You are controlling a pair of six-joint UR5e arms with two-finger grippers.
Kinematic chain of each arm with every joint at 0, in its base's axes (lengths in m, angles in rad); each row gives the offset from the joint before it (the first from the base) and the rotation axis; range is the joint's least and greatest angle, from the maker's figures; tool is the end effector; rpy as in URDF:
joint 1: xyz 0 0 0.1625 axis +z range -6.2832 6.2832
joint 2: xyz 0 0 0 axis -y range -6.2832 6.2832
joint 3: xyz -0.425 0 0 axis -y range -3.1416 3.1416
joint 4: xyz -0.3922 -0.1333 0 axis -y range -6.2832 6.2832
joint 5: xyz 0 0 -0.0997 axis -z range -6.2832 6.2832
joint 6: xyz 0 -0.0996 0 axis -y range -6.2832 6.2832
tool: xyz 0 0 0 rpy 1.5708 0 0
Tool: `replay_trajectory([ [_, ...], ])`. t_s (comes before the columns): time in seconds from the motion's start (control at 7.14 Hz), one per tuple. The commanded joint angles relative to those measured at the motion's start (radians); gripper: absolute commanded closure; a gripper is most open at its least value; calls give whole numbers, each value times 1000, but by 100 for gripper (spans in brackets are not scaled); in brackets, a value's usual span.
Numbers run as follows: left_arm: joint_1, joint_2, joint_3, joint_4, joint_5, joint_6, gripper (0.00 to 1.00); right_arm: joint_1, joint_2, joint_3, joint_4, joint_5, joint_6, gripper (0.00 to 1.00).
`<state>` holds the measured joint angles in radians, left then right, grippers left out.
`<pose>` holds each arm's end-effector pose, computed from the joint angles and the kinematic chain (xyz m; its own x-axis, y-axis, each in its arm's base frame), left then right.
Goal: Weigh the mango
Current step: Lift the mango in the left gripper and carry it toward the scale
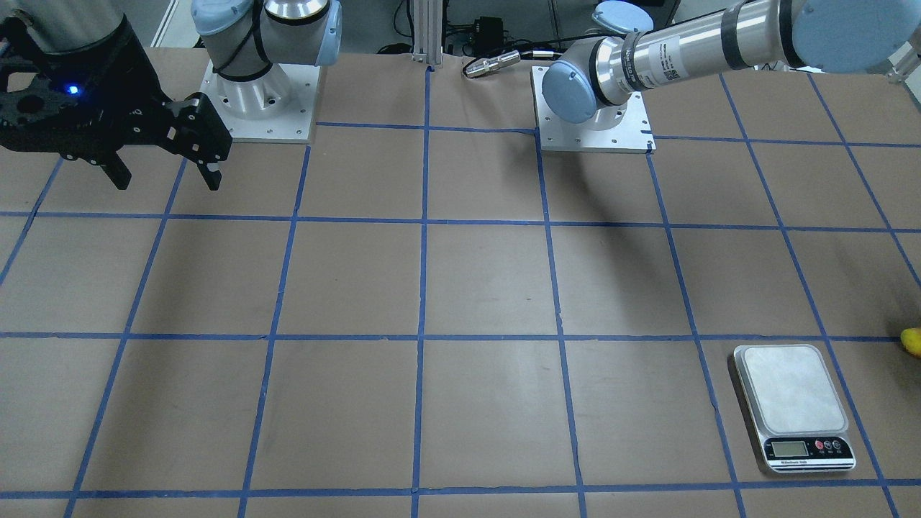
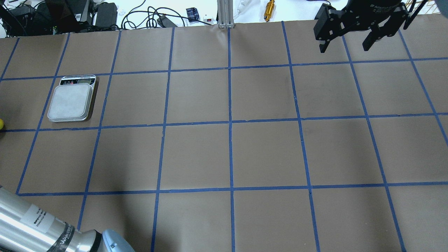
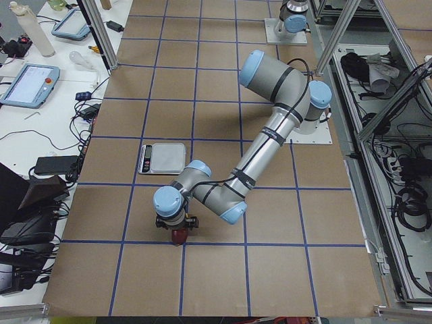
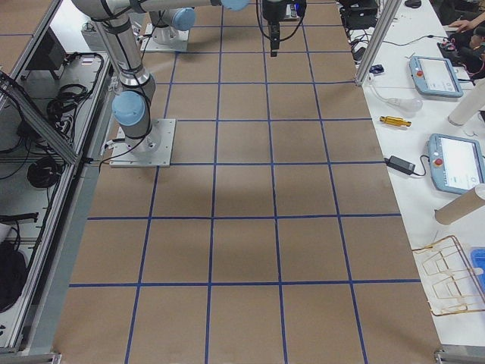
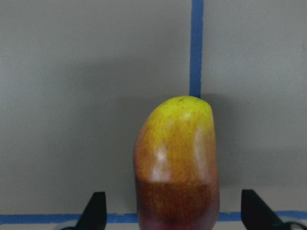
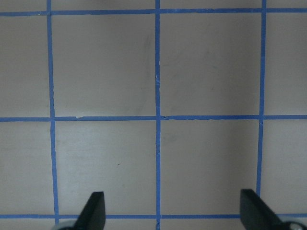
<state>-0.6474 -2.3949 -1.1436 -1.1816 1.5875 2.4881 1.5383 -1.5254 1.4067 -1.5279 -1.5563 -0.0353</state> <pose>0.5368 -0.5709 0.1992 -0.0061 0.9998 0.0179 1.0000 0.0060 0.0040 0.1179 -0.5198 0.5418 -0.9999 -0.0038 -0.0118 -0.0029 0.9971 -0.0762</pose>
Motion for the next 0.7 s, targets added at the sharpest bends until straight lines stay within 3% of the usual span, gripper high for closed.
replay_trajectory([
  [0.0,28,-18,-21,57,-1,0,0,-1,1,0,0,1,0,0],
  [0.56,26,-30,-38,66,-23,-11,0,0,1,0,0,-1,0,0],
])
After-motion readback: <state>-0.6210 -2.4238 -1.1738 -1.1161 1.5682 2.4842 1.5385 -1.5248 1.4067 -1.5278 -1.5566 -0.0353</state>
